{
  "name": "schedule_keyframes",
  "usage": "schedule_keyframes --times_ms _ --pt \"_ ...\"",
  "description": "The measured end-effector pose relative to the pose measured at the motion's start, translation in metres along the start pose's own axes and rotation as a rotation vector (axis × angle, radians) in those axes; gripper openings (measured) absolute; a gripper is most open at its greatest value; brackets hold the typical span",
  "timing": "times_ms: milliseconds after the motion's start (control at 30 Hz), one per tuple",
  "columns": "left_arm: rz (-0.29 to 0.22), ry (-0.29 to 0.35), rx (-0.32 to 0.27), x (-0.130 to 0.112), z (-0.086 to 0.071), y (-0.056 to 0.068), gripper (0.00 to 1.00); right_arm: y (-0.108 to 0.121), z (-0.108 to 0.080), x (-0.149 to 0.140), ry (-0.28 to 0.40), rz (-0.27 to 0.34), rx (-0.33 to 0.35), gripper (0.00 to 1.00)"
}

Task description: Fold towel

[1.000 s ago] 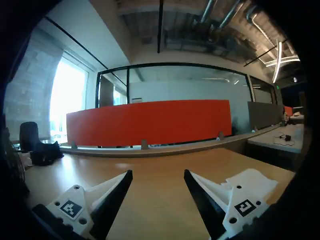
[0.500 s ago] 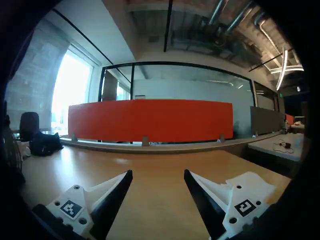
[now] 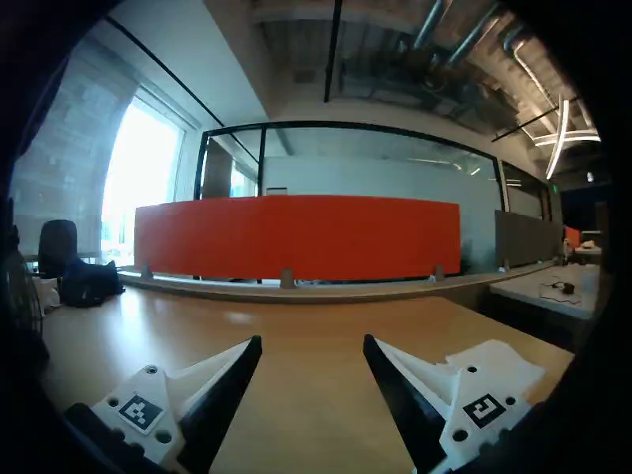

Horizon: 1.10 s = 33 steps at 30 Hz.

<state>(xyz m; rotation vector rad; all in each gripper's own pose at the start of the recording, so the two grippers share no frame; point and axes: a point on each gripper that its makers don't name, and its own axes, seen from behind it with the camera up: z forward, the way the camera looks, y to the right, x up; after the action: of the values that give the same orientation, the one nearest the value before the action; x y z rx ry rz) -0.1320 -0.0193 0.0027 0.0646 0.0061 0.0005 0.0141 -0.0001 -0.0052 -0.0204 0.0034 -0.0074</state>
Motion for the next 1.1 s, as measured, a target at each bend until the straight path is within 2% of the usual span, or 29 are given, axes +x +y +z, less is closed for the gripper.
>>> schedule_keyframes --times_ms 1100 --pt "-0.001 -0.001 0.0 0.0042 -0.0013 0.0006 0.99 -0.0003 -0.0005 -0.003 -0.002 0.002 -0.001 1.0"
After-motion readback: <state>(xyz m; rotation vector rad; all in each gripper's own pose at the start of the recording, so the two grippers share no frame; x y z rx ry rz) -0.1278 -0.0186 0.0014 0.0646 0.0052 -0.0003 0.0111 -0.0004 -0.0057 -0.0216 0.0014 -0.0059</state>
